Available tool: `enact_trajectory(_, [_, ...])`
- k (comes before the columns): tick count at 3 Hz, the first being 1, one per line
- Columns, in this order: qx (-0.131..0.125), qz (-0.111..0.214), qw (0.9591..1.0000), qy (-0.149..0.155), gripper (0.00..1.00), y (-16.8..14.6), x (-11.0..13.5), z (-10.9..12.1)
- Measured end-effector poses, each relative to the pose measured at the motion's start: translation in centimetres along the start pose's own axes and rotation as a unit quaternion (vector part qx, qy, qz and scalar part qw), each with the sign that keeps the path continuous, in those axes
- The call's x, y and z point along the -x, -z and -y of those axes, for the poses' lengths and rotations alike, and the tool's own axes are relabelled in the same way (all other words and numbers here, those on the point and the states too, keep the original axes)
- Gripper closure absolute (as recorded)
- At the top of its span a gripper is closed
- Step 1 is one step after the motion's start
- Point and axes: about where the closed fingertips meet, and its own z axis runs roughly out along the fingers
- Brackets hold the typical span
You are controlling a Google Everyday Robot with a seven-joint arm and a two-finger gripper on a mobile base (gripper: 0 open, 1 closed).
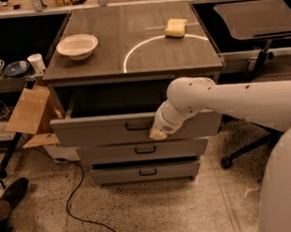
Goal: Close top drawer
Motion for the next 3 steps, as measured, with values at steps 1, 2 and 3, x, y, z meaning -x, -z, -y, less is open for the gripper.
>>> enact_trajectory(1, [0.004, -0.009, 0.9999, 0.006, 0.11, -0.4, -0.5, 0.5])
enact_trajectory(2, [0.018, -0.021, 0.9995, 0.014, 0.00, -0.5, -2.2, 1.8])
enact_trajectory(3, [0.018, -0.021, 0.9995, 0.014, 0.00, -0.5, -2.2, 1.8])
